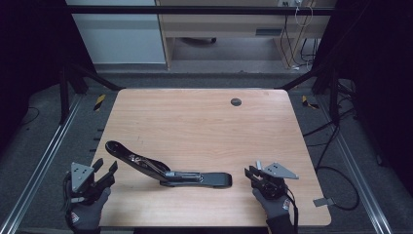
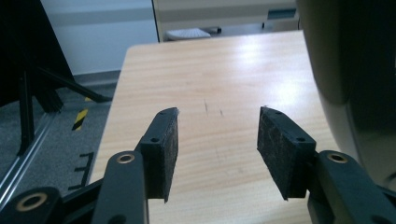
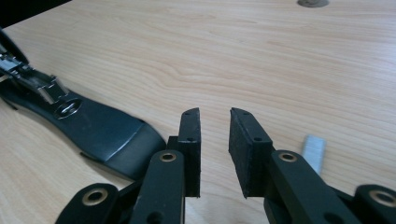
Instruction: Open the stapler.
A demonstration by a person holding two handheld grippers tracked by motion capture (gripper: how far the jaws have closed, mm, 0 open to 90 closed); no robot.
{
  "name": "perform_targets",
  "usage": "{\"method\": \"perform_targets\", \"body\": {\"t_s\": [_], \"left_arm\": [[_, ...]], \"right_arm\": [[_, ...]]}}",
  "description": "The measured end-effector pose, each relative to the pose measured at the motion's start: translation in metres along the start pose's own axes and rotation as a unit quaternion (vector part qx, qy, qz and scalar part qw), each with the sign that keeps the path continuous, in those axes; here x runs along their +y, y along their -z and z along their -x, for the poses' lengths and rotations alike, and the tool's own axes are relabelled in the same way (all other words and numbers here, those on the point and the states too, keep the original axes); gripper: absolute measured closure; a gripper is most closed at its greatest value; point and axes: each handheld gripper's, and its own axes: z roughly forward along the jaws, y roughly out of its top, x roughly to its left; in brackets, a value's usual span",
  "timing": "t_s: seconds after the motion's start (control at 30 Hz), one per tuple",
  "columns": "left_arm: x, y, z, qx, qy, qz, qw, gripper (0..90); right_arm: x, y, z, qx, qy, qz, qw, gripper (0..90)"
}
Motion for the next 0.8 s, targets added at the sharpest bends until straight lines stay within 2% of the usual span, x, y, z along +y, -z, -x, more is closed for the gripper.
{"method": "perform_targets", "body": {"t_s": [0.17, 0.33, 0.47, 0.57, 0.73, 0.8], "left_arm": [[-0.007, -0.007, 0.002, -0.008, -0.003, -0.021, 0.9997, 47.7], [-0.015, -0.016, 0.002, -0.008, -0.008, -0.049, 0.9988, 50.1], [-0.022, -0.019, 0.004, -0.004, -0.02, -0.05, 0.9985, 53.2], [-0.023, -0.019, 0.004, -0.01, -0.015, -0.053, 0.9984, 53.6], [-0.031, -0.022, 0.006, -0.016, -0.019, -0.06, 0.9979, 54.1], [-0.033, -0.023, 0.006, -0.013, -0.021, -0.066, 0.9975, 52.9]], "right_arm": [[0.003, 0.005, 0.012, -0.014, -0.006, -0.001, 0.9999, 73.5], [0.004, 0.011, 0.027, -0.037, -0.016, -0.011, 0.9991, 72.8], [0.004, 0.011, 0.039, -0.05, -0.02, -0.025, 0.9982, 71.9], [0.005, 0.009, 0.042, -0.055, -0.019, -0.034, 0.9977, 71.3], [0.011, 0.002, 0.047, -0.059, -0.018, -0.053, 0.9967, 69.4], [0.013, 0.0, 0.047, -0.057, -0.024, -0.06, 0.9963, 69.0]]}}
